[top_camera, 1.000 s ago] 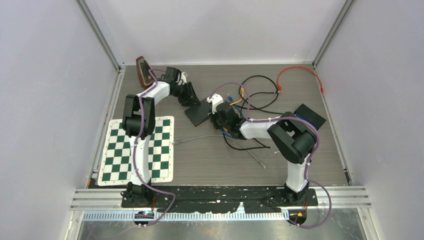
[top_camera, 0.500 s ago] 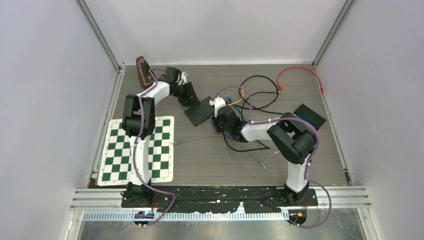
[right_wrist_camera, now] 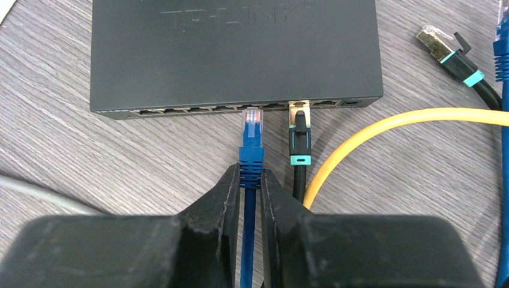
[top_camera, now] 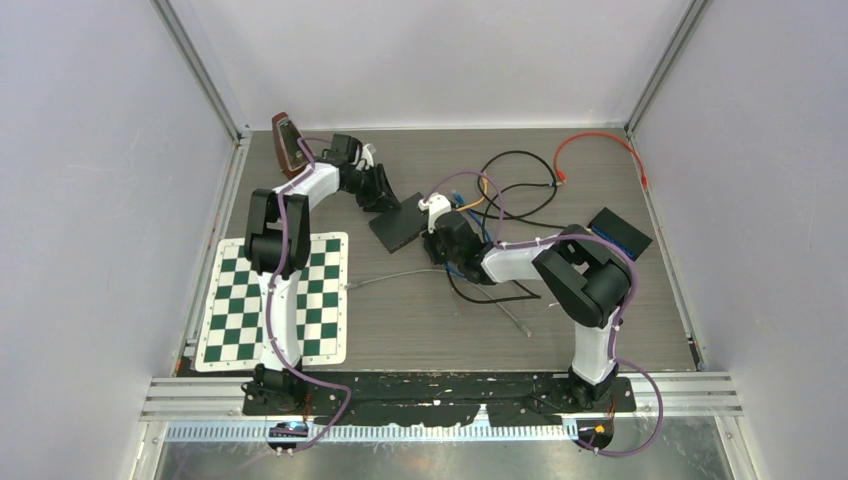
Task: Insert the plug into the switch port
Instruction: Insert the connector into the switch port.
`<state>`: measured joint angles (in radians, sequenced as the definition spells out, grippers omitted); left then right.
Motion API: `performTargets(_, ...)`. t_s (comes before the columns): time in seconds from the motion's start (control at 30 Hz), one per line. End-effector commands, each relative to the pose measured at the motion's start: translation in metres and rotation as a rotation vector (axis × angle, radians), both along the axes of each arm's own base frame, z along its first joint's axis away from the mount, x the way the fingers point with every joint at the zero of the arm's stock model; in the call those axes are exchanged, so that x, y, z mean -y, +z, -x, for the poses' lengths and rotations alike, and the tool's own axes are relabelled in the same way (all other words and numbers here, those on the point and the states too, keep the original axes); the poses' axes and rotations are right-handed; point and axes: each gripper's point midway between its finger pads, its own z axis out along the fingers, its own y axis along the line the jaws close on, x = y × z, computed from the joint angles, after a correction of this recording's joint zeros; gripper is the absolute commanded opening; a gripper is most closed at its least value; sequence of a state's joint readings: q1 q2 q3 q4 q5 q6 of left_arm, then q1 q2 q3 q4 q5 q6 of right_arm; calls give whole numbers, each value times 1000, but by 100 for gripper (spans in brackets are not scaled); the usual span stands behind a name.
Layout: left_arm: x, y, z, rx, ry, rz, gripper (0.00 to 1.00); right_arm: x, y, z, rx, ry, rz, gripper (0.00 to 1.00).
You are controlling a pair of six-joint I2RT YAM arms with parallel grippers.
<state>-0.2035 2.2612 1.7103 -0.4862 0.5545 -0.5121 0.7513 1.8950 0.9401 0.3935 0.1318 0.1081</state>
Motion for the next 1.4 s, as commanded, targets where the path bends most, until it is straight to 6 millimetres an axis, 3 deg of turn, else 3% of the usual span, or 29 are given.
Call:
performTargets(0.0, 9, 17, 9, 13, -47, 37, 38, -16, 20, -16, 57, 0, -53, 5)
performTargets(0.3, 12, 13, 16, -3, -63, 46, 38, -19, 18, -18, 65, 8, -57, 5)
performTargets(0.8, 22, 17, 38, 8, -159, 78, 36, -24, 47, -15, 244, 45, -184, 5)
performTargets(1.07, 32, 20, 65, 0, -250, 83, 36, -41, 60, 9, 390, 146, -144, 5)
performTargets(1.37, 34, 20, 96, -62, -289, 91, 36, -30, 50, 15, 382, 48, -137, 5)
